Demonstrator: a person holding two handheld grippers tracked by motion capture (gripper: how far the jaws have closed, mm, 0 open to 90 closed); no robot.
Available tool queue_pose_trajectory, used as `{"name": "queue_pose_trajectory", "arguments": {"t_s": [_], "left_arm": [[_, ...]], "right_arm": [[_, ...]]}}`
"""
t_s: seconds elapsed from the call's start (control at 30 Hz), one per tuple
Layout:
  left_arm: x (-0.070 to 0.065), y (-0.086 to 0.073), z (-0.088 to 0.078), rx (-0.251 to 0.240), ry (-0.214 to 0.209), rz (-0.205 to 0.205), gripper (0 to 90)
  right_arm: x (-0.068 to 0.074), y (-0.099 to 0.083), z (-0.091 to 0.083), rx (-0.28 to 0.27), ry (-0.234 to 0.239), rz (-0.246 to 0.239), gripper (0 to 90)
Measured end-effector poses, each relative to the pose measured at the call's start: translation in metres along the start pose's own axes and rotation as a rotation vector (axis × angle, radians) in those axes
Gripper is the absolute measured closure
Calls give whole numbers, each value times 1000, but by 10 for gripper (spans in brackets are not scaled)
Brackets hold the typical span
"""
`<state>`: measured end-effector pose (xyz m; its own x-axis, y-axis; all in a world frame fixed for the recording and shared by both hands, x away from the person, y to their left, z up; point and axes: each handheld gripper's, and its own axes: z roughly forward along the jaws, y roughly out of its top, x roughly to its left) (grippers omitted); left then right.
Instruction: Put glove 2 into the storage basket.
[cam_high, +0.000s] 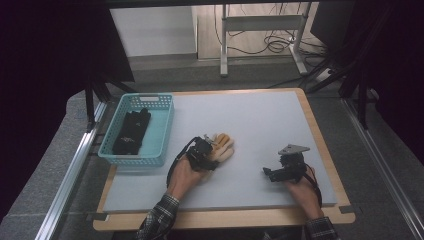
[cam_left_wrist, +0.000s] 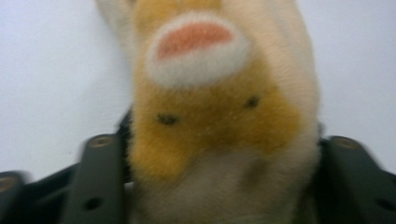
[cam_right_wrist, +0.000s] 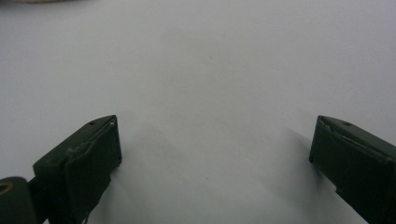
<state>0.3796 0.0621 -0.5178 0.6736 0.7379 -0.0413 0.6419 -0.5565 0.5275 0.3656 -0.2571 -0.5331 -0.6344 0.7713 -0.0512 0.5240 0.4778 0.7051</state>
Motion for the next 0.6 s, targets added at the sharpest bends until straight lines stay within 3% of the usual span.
{"name": "queue_pose_trajectory", "arguments": {"t_s": [0.13,0.23,0.33,0.47,0.6], "left_arm": [[-2,1,-1,4,-1,15,537],[2,3,-3,13,-26,13,545],[8,6,-10,6,-15,2,546],[18,10,-28,-27,-10,-19,545],[25,16,-51,-52,36,-16,542]], "right_arm": [[0,0,0,0,0,0,19],[0,0,0,0,1,0,19],[0,0,0,0,1,1,19],[0,0,0,0,1,1,19],[0,0,0,0,1,0,19]]}}
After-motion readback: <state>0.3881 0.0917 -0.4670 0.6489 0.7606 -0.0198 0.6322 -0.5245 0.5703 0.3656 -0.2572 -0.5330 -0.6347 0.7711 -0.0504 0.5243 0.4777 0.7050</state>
